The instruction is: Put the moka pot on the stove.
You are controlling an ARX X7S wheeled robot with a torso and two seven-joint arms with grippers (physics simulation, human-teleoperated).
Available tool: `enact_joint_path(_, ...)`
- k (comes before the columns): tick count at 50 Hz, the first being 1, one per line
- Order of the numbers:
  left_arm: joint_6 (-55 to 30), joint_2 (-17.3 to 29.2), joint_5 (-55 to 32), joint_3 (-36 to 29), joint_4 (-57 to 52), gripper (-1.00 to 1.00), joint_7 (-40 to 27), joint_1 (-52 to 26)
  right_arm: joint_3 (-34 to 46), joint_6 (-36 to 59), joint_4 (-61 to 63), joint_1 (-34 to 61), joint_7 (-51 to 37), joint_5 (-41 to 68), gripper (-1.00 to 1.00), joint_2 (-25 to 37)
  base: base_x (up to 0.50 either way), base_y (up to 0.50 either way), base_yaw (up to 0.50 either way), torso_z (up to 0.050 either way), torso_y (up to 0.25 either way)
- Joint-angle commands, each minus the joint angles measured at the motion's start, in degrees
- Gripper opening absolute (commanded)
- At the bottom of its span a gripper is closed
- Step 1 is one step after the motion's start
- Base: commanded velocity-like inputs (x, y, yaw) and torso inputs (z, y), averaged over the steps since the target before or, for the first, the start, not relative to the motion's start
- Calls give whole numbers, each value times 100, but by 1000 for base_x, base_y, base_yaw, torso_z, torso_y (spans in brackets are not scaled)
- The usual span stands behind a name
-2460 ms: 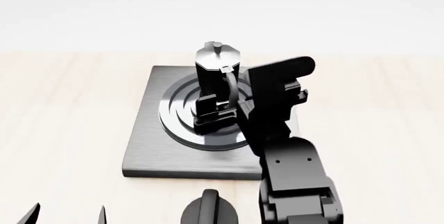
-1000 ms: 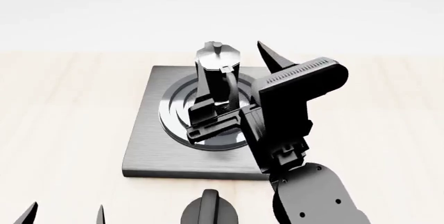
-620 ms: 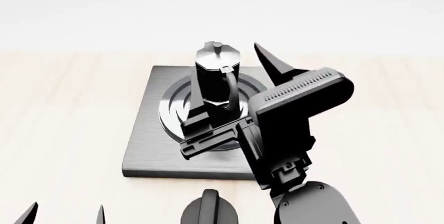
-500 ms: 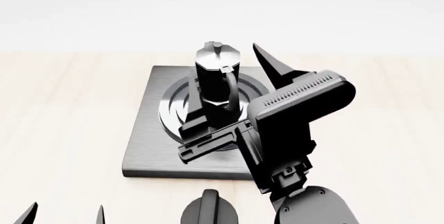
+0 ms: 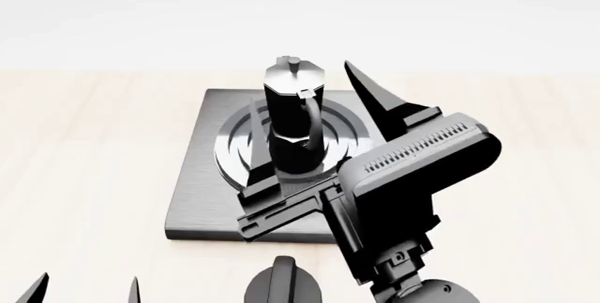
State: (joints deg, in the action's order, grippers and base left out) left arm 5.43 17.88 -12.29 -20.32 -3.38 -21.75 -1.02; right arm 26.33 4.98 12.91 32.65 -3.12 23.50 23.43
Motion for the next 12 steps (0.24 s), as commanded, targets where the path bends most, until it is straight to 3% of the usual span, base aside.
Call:
enact_joint_path(1, 66, 46, -31, -45, -34, 100, 145, 12, -47, -57, 557, -249, -127, -93, 100, 175, 0, 0, 0, 0, 0)
enact_joint_path(12, 73, 69, -38, -43, -60, 100, 115, 25, -18, -70, 1009, -422, -176, -115, 100, 313, 0, 0, 0, 0, 0)
